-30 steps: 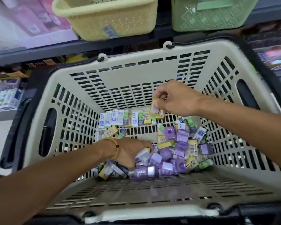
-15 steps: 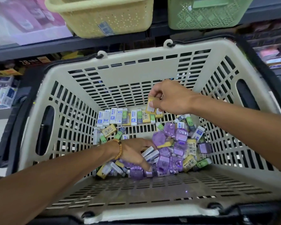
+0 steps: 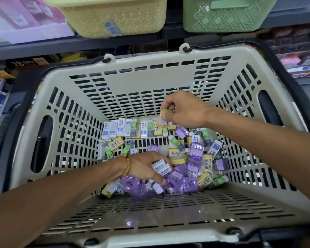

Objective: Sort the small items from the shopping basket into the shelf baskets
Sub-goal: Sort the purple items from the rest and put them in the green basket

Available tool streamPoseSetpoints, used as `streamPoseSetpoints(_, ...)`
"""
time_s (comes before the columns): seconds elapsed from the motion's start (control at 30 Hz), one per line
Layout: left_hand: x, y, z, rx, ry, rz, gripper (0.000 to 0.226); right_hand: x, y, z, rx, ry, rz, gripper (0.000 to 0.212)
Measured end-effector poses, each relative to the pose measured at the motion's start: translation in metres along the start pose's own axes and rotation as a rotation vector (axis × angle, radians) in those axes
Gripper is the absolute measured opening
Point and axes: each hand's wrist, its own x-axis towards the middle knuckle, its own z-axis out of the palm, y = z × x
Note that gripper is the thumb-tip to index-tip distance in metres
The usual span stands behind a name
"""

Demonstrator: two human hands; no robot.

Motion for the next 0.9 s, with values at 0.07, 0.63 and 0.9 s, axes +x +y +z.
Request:
streamPoseSetpoints(0.07, -0.004, -0.002, -0.004, -0.049, 0.024, 0.008, 0.033, 0.001, 0.001, 0.000, -0.004, -0.003, 0.002, 0.003)
streamPoseSetpoints(0.63, -0.100, -0.020, -0.049, -1.044, 0.591, -0.066, 0.042, 0.047, -0.001, 0.064, 0.239, 0.019, 0.237, 0.011)
streamPoseSetpoints(0.9, -0.107, -0.013, -0.056, -1.343, 0.712, 0.000, 0.028, 0.041, -0.010, 0.066, 0.242, -0.042, 0.162, 0.016)
